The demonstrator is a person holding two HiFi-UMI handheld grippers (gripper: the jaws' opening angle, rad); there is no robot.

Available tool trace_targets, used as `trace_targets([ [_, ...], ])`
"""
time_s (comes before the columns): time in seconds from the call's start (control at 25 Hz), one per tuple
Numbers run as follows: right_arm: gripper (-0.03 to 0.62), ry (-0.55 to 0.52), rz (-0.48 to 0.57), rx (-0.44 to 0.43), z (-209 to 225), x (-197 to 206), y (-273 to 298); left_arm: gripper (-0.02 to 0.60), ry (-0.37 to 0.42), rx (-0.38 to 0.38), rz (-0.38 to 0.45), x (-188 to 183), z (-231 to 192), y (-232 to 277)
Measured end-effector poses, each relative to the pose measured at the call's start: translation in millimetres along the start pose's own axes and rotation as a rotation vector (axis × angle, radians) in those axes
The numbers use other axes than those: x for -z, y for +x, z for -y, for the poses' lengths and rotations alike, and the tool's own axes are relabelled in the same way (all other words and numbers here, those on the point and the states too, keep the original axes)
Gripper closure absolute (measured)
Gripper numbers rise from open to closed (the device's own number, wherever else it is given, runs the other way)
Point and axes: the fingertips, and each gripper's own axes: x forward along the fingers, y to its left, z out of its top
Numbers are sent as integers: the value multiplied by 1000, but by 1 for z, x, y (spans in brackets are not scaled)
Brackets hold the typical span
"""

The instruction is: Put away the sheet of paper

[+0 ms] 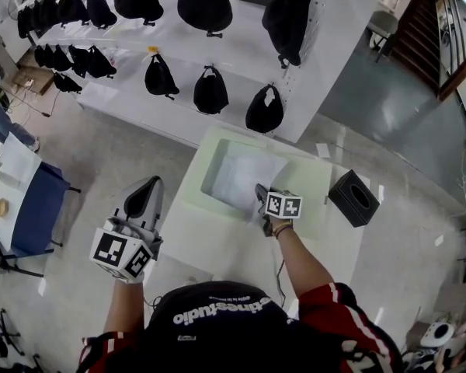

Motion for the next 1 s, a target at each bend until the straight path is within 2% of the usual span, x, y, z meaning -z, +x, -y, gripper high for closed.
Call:
trace_targets([
  [0.32,591,32,-22,-16,2,-3,16,578,17,-26,-15,-4,-3,7],
  [0.64,591,66,-29,-8,-2,-4,33,578,6,-20,-36,-6,-23,9],
  [1.0,591,51,-62,-18,-15,-7,57,578,9,-31,-42,-8,-44,12],
])
